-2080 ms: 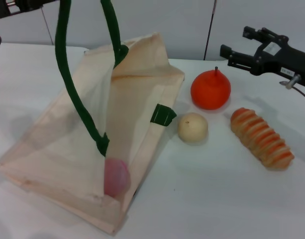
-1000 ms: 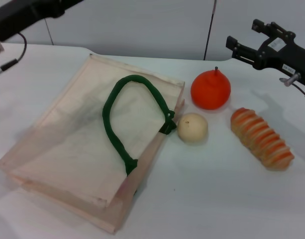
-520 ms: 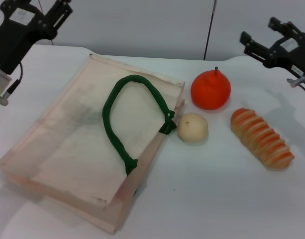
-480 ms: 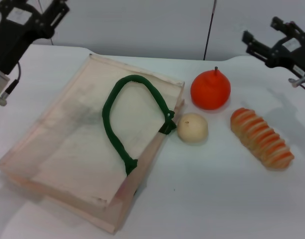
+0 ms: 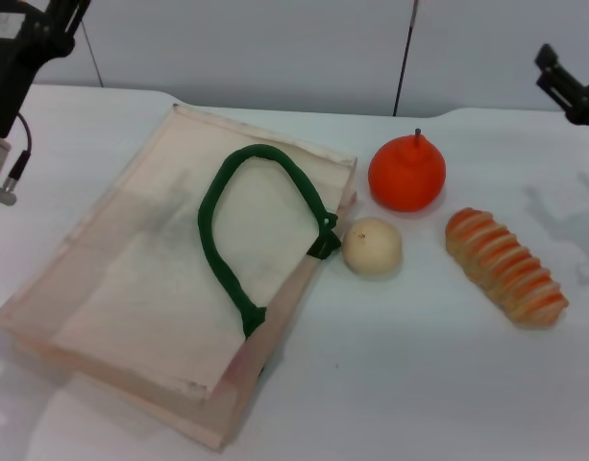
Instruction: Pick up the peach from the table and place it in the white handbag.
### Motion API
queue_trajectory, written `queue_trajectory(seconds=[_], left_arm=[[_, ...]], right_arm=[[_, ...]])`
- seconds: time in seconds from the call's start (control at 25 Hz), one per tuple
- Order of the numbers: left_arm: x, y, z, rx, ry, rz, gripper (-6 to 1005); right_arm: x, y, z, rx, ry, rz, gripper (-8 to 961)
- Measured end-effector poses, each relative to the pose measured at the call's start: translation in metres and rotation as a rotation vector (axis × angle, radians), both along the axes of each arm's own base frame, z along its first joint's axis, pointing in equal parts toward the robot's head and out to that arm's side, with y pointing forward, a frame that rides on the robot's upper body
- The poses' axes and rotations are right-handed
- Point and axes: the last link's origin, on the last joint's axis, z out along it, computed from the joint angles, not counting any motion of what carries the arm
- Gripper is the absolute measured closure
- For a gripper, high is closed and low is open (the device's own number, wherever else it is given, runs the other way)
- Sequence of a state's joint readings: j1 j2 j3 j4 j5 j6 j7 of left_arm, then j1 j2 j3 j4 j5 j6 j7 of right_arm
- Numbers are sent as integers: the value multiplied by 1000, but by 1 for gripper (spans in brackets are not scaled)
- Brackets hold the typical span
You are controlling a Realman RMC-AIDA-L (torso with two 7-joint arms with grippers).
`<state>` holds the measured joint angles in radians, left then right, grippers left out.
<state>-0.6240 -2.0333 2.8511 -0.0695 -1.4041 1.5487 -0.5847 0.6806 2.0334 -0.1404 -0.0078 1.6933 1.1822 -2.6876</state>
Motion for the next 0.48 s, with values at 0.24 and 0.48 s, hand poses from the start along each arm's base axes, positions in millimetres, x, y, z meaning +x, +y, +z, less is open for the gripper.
queue_trajectory(seconds=[0.24,0.48], left_arm=[[-5,1,-3,23,-108,61,307],[-9,-2,-3,26,-125,79,307]], right_arm=[[10,-6,3,29,31,-41,56],[11,-8,0,21,40,-48,56]])
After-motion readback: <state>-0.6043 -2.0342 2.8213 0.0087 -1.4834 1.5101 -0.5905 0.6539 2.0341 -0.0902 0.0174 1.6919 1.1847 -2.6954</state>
